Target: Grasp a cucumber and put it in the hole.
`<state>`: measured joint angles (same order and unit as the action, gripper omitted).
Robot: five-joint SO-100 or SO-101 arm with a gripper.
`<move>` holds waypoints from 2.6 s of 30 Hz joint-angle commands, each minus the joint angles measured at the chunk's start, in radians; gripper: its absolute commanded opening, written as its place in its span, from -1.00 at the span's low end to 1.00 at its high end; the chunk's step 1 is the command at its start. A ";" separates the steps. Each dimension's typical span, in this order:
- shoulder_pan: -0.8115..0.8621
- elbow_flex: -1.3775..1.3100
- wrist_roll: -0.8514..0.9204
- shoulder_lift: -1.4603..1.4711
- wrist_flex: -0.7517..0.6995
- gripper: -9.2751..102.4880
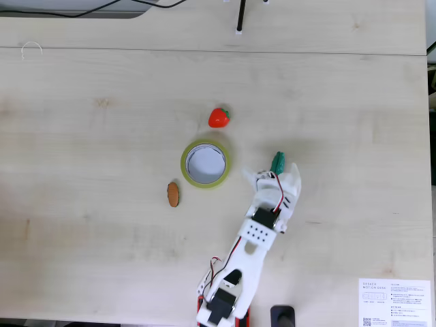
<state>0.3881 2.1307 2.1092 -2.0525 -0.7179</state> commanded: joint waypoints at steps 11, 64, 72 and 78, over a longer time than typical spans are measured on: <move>0.011 -0.089 0.181 0.195 0.183 0.18; 0.029 -0.080 0.176 0.543 0.262 -0.65; 0.029 -0.049 0.176 0.488 0.261 -0.77; 0.029 -0.046 0.176 0.469 0.261 -0.76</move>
<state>0.4111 2.0893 2.2841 -1.4834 -0.4602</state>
